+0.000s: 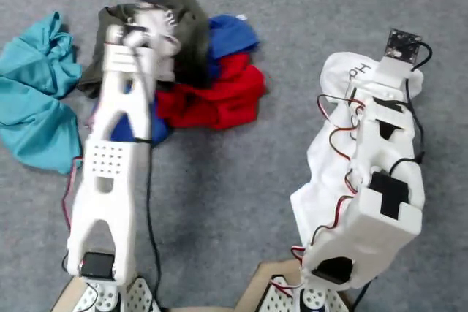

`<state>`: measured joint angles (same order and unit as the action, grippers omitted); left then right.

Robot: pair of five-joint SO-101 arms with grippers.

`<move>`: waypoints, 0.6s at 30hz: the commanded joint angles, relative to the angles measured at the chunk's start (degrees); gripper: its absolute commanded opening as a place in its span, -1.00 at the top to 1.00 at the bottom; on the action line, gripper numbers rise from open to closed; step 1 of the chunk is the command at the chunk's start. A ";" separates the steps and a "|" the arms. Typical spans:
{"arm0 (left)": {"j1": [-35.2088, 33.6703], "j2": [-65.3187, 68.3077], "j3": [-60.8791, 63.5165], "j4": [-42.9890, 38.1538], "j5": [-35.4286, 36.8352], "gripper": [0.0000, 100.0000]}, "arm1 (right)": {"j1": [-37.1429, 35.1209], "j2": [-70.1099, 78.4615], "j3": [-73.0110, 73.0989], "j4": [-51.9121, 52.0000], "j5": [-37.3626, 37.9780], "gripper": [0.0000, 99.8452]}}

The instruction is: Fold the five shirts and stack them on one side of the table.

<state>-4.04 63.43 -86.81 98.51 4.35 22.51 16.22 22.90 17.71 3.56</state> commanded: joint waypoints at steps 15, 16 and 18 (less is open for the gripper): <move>-33.89 -20.75 -7.52 -4.84 -0.35 0.94 | -1.14 -0.13 -3.12 -0.62 -0.09 0.97; -32.13 -19.96 -7.52 -3.78 -0.35 0.93 | -1.14 -0.13 -3.12 -0.62 -0.09 0.97; -28.35 -18.55 -7.69 -1.85 -0.18 0.79 | -1.14 -0.04 -3.12 -0.62 -0.09 0.97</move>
<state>-36.75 45.32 -92.18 95.25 4.53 22.51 16.22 22.90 17.71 3.56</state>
